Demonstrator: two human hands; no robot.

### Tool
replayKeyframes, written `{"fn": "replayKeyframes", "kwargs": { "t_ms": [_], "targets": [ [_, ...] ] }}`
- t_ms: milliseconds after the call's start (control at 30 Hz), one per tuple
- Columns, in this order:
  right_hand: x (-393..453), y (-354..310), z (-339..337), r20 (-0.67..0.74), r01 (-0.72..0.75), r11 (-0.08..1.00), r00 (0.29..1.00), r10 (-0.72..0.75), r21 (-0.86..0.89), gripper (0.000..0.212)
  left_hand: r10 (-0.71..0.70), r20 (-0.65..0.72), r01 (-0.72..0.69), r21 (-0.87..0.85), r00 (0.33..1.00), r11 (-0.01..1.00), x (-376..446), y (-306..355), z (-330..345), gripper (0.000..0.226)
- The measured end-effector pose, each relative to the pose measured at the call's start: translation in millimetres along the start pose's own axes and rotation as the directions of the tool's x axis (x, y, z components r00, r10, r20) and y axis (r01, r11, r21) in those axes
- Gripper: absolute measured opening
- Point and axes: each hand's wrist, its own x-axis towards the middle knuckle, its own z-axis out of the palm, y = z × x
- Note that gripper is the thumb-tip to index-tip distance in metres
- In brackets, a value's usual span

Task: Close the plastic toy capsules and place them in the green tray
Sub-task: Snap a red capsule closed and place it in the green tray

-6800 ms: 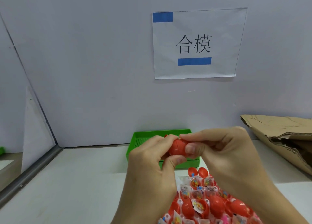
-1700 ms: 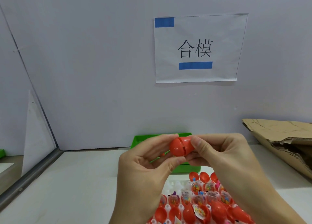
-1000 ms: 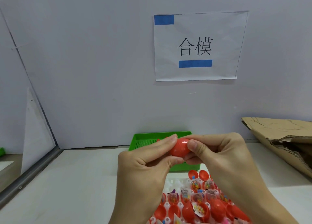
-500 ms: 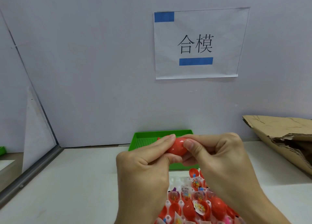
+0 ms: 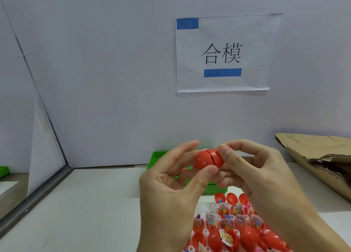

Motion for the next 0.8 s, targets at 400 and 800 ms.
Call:
{"fn": "replayKeyframes", "kwargs": {
  "t_ms": [400,800],
  "targets": [
    [2.8,3.7,-1.4,-0.042,-0.012,1.0,0.999,0.011,-0.006,0.032,0.033,0.13,-0.048,0.113,0.991,0.992,0.0,2.8,-6.3,0.044],
    [3.9,11.3,-5.2,0.006,0.027,0.988,1.0,-0.026,-0.153,0.041,0.011,0.176,-0.047,0.202,0.984,0.978,2.1,5.2,-9.5,0.03]
  ]
}}
